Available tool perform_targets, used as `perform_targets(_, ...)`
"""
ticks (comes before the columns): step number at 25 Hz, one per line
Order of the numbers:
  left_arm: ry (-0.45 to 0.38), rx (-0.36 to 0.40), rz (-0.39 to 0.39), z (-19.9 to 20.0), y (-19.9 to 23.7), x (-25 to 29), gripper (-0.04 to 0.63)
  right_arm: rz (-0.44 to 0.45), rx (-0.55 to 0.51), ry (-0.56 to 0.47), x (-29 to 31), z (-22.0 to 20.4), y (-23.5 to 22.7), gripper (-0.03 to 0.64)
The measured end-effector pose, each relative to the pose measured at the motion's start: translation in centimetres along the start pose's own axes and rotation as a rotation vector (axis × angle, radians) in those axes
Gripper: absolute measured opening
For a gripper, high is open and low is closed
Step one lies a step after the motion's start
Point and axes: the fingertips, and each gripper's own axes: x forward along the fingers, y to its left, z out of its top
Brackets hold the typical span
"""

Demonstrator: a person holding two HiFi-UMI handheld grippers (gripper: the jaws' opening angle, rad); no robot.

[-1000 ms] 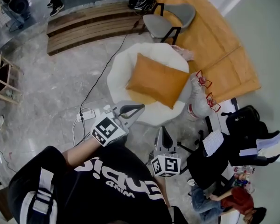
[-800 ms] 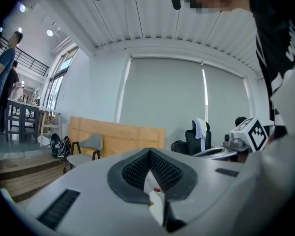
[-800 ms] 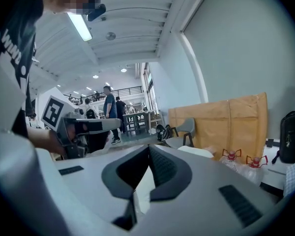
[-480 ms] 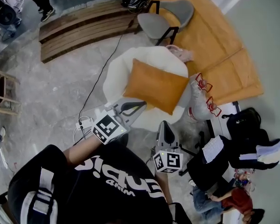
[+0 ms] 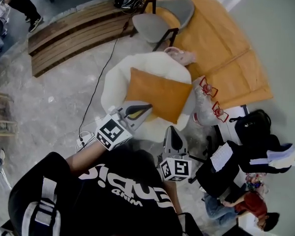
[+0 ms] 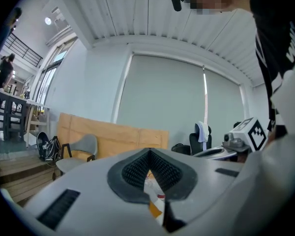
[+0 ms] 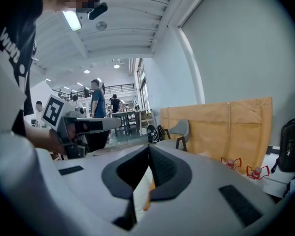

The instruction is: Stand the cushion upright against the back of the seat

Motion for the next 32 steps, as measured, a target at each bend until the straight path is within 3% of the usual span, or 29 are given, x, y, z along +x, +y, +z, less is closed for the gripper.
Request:
perform_targets(15, 0.03, 0.01, -0.037, -0.1, 1.7, 7.4, 0.008, 0.002, 0.012, 0.019, 5.1, 1.0, -5.7, 0.021)
perform_targets(25, 0.159, -0.028, -0.107, -5.1, 2.1, 13.6, 0.008, 0.005, 0.067, 0.062, 8.7, -1.7, -10.9, 0.021)
perform_targets(32, 0.208, -0.043, -0.077, -9.4, 4.5, 18.2, 0.008, -0.05, 0.117, 0.09, 11.4, -5.4, -16.1, 0.021)
